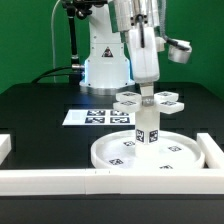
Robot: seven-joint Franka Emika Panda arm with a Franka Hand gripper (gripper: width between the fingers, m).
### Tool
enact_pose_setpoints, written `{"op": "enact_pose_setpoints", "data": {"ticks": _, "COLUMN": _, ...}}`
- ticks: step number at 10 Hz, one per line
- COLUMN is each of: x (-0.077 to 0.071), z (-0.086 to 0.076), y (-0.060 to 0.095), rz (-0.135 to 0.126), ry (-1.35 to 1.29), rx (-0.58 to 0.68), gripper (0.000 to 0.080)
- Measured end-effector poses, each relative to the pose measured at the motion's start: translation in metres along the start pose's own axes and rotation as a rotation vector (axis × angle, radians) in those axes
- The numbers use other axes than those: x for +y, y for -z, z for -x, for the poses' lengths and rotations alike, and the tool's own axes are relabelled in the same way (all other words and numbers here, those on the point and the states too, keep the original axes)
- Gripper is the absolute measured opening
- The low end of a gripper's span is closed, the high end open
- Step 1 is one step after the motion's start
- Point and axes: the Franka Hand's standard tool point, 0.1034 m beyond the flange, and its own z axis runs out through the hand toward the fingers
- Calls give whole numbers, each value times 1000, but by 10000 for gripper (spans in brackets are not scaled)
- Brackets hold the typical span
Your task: Assemble round table
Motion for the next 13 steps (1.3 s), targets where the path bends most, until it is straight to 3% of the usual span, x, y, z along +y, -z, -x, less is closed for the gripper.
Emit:
{"op": "enact_pose_setpoints", "data": {"ticks": 1, "x": -1, "z": 0, "y": 0, "rz": -20, "ry": -144, "rx": -14, "gripper": 445}}
{"op": "enact_pose_setpoints", "data": {"ticks": 5, "x": -2, "z": 0, "y": 0, "rz": -31, "ry": -297, "rx": -20, "gripper": 445}}
{"op": "enact_pose_setpoints", "data": {"ticks": 6, "x": -2, "z": 0, "y": 0, "rz": -30, "ry": -285, "rx": -20, "gripper": 578}}
{"op": "enact_pose_setpoints", "data": {"ticks": 7, "x": -2, "z": 2, "y": 2, "rz": -25, "ry": -267, "rx": -23, "gripper": 578}}
{"op": "enact_pose_setpoints", "data": {"ticks": 8, "x": -2, "z": 7, "y": 13, "rz": -18, "ry": -229, "rx": -39, "gripper": 635}}
{"op": "enact_pose_setpoints", "data": {"ticks": 10, "x": -6, "z": 13, "y": 37, "rz": -36, "ry": -201, "rx": -73, "gripper": 645}}
{"op": "enact_pose_setpoints", "data": {"ticks": 13, "x": -4, "z": 13, "y": 31, "rz": -30, "ry": -194, "rx": -67, "gripper": 649}}
